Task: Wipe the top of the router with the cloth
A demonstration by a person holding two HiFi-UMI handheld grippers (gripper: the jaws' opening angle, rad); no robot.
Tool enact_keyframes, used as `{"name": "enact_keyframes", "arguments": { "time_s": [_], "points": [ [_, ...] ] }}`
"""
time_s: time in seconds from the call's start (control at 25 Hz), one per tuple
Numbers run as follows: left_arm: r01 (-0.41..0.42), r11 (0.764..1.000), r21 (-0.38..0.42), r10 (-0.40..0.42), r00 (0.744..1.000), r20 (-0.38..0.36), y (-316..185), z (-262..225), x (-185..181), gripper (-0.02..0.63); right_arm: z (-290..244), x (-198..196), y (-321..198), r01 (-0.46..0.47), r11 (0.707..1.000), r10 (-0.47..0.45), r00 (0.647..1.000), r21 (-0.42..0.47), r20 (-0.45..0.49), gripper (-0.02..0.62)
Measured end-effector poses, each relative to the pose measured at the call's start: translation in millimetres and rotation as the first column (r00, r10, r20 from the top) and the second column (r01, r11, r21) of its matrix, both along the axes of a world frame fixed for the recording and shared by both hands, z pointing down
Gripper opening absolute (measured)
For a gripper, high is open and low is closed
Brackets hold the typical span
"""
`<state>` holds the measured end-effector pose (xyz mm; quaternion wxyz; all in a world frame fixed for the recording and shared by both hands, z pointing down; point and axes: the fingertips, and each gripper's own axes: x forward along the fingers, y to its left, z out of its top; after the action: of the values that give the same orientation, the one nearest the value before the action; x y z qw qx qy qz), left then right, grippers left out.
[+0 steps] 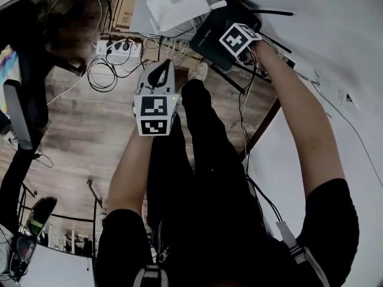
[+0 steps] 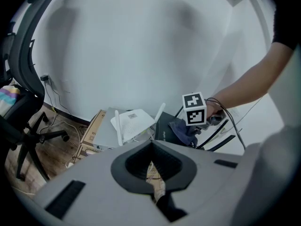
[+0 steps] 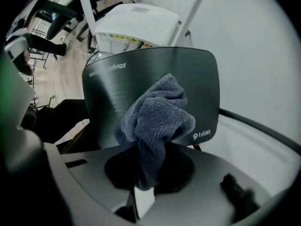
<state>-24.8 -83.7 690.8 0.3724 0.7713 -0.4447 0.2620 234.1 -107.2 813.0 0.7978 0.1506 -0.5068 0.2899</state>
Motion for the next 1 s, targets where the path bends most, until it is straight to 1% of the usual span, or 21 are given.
{"name": "enact_keyframes", "arguments": {
  "time_s": [0.12, 0.2, 0.28, 0.36, 0.48, 0.56, 0.6, 0.68, 0.72, 0.76, 0.88, 1.0],
  "points": [
    [-0.002, 1.000, -0.001, 0.002, 1.000, -0.007, -1, 1, 1, 0.011, -2, -4, 1, 0.073, 0.997, -0.072, 0.997, -0.015, 0.015, 0.048],
    [-0.004, 1.000, -0.002, 0.004, 1.000, -0.012, -1, 2, 2, 0.011, -2, -6, 9, 0.105, 0.993, -0.103, 0.994, -0.047, 0.033, 0.048],
    [-0.006, 1.000, -0.003, 0.006, 1.000, -0.012, -2, 5, 2, 0.011, -3, -10, 17, 0.156, 0.985, -0.151, 0.987, -0.078, 0.061, 0.048],
    [-0.005, 1.000, -0.004, 0.005, 1.000, -0.012, -3, 7, 1, 0.011, -4, -14, 22, 0.223, 0.970, -0.215, 0.973, -0.098, 0.084, 0.048],
    [-0.001, 1.000, -0.003, 0.001, 1.000, -0.012, -4, 8, 0, 0.011, -6, -20, 32, 0.314, 0.939, -0.297, 0.946, -0.140, 0.131, 0.048],
    [0.002, 1.000, -0.001, -0.002, 1.000, -0.011, -5, 9, -1, 0.011, -8, -32, 47, 0.361, 0.916, -0.323, 0.922, -0.176, 0.211, 0.048],
    [0.003, 1.000, -0.001, -0.003, 1.000, -0.010, -5, 9, -2, 0.011, -9, -38, 54, 0.397, 0.899, -0.349, 0.904, -0.183, 0.247, 0.048],
    [0.003, 1.000, -0.001, -0.003, 1.000, -0.008, -4, 9, -3, 0.011, -7, -44, 63, 0.475, 0.862, -0.422, 0.866, -0.177, 0.269, 0.048],
    [0.004, 1.000, -0.001, -0.004, 1.000, -0.008, -3, 8, -3, 0.011, -7, -46, 66, 0.493, 0.851, -0.439, 0.857, -0.180, 0.270, 0.048],
    [0.004, 1.000, -0.002, -0.004, 1.000, -0.008, -2, 8, -4, 0.011, -7, -48, 70, 0.491, 0.850, -0.433, 0.858, -0.191, 0.277, 0.048],
    [0.005, 1.000, -0.001, -0.005, 1.000, -0.006, 0, 7, -4, 0.011, -9, -56, 80, 0.445, 0.866, -0.369, 0.877, -0.228, 0.308, 0.048],
    [0.010, 1.000, -0.003, -0.010, 1.000, -0.006, 1, 7, -5, 0.011, -9, -60, 78, 0.424, 0.877, -0.348, 0.886, -0.228, 0.307, 0.048]
  ]
}}
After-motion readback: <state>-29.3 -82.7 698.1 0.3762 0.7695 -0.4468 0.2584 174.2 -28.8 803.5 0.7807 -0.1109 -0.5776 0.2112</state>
